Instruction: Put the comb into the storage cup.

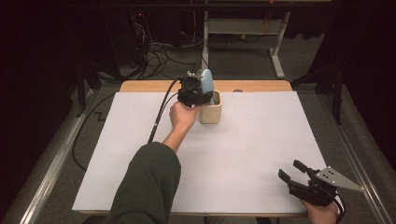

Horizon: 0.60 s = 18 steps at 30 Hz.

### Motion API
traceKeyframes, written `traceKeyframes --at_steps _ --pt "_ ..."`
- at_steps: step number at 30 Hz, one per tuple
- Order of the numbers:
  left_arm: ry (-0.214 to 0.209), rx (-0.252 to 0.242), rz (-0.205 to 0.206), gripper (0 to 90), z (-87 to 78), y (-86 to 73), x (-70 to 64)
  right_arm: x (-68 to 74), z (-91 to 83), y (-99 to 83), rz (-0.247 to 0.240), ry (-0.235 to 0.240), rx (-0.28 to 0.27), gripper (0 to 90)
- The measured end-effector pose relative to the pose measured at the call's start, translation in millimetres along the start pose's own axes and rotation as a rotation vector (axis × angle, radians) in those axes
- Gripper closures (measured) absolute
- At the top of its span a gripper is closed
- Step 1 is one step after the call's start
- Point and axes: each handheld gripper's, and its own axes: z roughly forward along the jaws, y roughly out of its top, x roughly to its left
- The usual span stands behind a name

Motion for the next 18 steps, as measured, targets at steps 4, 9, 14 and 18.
traceKeyframes --at_steps 4,9,14,18 --pt "0.002 0.001 0.004 52.0 1.7 -1.6 -0.4 -0.2 0.2 -0.1 -0.005 0.001 0.0 28.6" --pt "0.001 0.003 -0.001 51.7 1.4 -1.5 0.9 0.0 0.3 -0.1 0.0 0.003 0.002 28.6" --pt "0.007 -0.002 -0.001 50.9 0.5 -2.7 1.8 0.3 0.9 -0.2 -0.002 0.004 0.011 28.7" --pt "0.013 0.003 0.001 49.9 -0.4 -2.4 2.9 0.1 1.3 -0.3 -0.002 0.002 0.01 28.7"
